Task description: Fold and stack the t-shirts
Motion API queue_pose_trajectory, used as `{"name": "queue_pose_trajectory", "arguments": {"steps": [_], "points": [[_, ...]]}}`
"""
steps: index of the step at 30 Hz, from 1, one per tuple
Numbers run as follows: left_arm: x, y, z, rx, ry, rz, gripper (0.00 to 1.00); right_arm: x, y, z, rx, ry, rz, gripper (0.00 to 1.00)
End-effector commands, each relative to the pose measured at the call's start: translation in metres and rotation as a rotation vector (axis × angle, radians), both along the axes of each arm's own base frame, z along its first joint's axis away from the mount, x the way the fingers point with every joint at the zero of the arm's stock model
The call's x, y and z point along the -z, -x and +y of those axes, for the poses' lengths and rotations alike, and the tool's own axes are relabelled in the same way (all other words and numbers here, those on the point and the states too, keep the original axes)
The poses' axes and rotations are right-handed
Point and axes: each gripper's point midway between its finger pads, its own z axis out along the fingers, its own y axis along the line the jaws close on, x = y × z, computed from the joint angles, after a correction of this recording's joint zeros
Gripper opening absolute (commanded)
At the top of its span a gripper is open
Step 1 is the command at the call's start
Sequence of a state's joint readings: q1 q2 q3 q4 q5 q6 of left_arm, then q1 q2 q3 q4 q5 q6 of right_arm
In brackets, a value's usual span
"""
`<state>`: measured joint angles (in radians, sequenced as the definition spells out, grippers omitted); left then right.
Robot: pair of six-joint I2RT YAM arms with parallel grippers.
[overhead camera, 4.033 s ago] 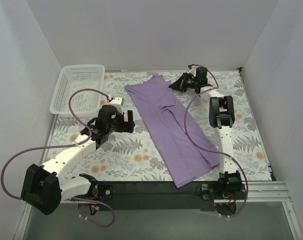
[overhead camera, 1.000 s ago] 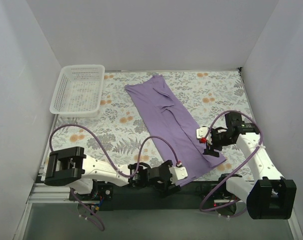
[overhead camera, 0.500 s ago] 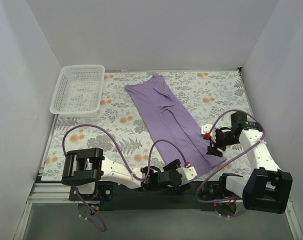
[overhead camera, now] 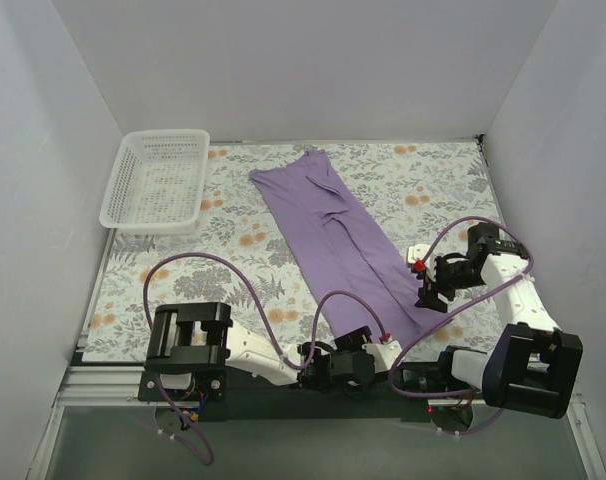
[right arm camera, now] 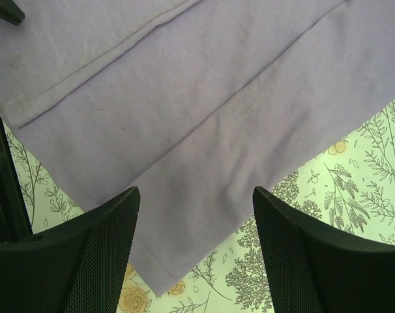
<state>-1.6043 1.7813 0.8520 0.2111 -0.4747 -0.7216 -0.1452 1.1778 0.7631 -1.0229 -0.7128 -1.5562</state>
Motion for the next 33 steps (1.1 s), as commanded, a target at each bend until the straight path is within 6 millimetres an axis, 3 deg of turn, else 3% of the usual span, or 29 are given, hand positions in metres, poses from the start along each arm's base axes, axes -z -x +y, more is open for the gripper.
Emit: {"name": "queue_pose_trajectory", "arguments": {"steps": [1,9,20,33], "points": [[-0.01,-0.011,-0.006,-0.069,0.004,-0.092,0.63,-0.014,-0.008,0.002,-0.009,-0.031,-0.037,0.76],[-0.009,-0.003,-0.006,-0.045,0.01,-0.064,0.64,-0.016,-0.01,0.001,-0.002,-0.037,-0.034,0.76],[-0.026,0.002,-0.011,-0.048,0.063,-0.02,0.66,-0.014,-0.008,0.002,-0.001,-0.047,-0.022,0.75],[-0.018,0.01,-0.014,-0.028,0.033,-0.008,0.66,-0.013,-0.008,0.0,0.008,-0.047,-0.014,0.75]]}}
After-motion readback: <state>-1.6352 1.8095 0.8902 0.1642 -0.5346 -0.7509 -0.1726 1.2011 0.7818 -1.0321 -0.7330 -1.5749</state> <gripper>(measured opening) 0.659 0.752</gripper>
